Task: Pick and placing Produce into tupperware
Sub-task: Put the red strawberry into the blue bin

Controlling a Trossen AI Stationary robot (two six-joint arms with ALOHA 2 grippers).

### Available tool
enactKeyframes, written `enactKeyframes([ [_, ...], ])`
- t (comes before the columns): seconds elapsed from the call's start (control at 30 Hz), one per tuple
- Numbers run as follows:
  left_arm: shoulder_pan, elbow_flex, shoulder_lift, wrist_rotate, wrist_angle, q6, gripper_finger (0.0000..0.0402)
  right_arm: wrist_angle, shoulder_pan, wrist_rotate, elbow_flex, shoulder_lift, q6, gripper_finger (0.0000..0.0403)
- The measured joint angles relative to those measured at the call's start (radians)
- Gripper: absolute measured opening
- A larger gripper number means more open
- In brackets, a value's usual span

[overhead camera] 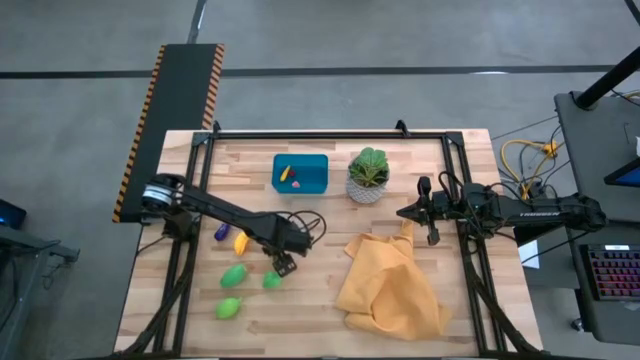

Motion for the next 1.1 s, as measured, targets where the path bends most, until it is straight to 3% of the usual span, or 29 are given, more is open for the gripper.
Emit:
enactKeyframes([
  [0.77, 0.003, 0.001, 0.04, 0.042, -0.001, 0.105, 0.0283, 0.0, 0.0, 0.0, 0.0, 0.0, -0.001, 0.0009],
  [0.9, 0.003, 0.001, 0.04, 0.048, -0.001, 0.124, 0.0253, 0.0, 0.0, 0.0, 0.0, 0.0, -0.001, 0.0009],
  [1.1, 0.005, 0.001, 0.04, 0.047, 0.001, 0.143, 0.0174, 0.0, 0.0, 0.0, 0.0, 0.0, -0.001, 0.0009],
])
